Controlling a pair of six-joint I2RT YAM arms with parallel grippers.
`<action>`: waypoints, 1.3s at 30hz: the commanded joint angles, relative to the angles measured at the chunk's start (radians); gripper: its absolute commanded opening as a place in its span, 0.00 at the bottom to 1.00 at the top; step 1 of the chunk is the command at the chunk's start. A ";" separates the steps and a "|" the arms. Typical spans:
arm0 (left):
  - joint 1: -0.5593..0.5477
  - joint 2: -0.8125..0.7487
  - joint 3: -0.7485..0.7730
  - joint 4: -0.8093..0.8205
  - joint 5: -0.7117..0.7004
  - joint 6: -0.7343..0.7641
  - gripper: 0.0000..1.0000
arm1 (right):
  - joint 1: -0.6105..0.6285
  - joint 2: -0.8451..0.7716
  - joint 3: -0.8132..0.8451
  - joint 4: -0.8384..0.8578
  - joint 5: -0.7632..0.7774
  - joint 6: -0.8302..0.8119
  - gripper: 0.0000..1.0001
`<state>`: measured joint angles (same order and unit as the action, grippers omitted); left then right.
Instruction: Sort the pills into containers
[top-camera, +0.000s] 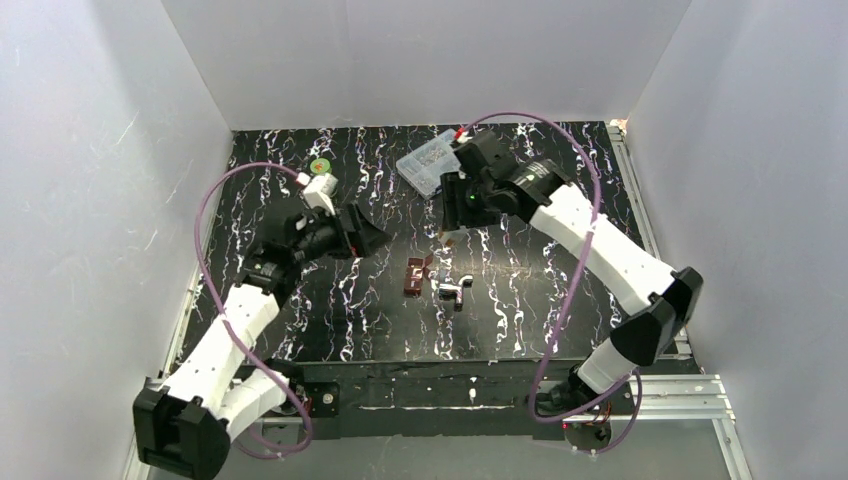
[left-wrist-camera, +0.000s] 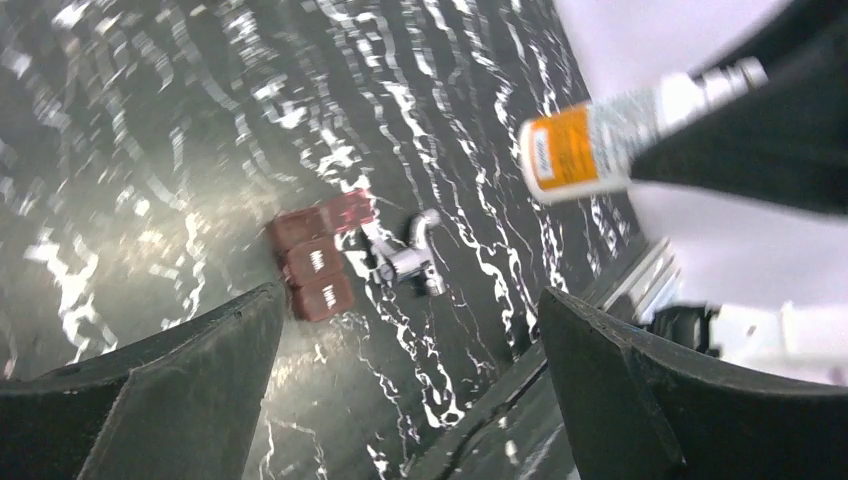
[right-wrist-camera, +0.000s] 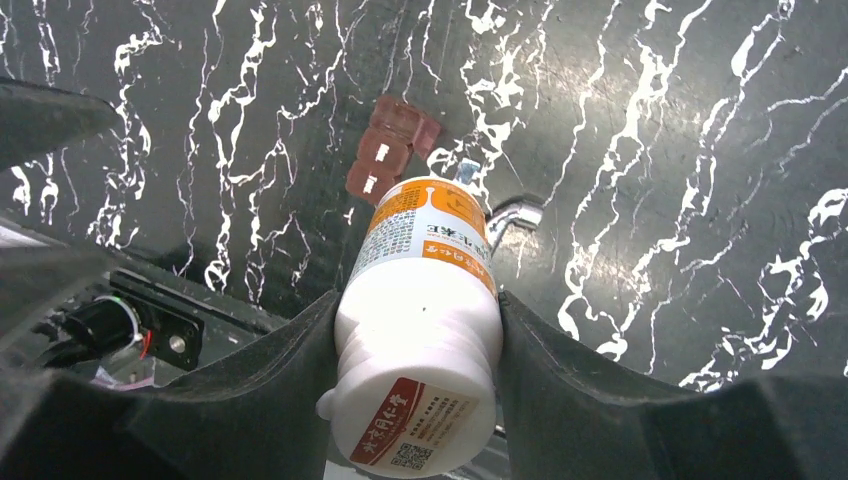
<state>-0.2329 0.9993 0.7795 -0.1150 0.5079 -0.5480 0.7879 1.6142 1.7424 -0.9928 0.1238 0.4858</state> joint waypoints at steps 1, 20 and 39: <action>-0.204 -0.088 -0.059 0.189 -0.099 0.257 0.98 | -0.019 -0.078 -0.036 -0.068 -0.047 0.001 0.11; -0.702 -0.052 -0.227 0.662 -0.436 0.670 0.98 | 0.060 -0.046 0.140 -0.176 -0.281 -0.026 0.11; -0.734 -0.019 -0.192 0.692 -0.444 0.477 0.32 | 0.086 -0.022 0.185 -0.149 -0.323 0.010 0.12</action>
<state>-0.9596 0.9653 0.5510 0.5438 0.0662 0.0021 0.8597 1.5852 1.8778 -1.1774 -0.1669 0.4820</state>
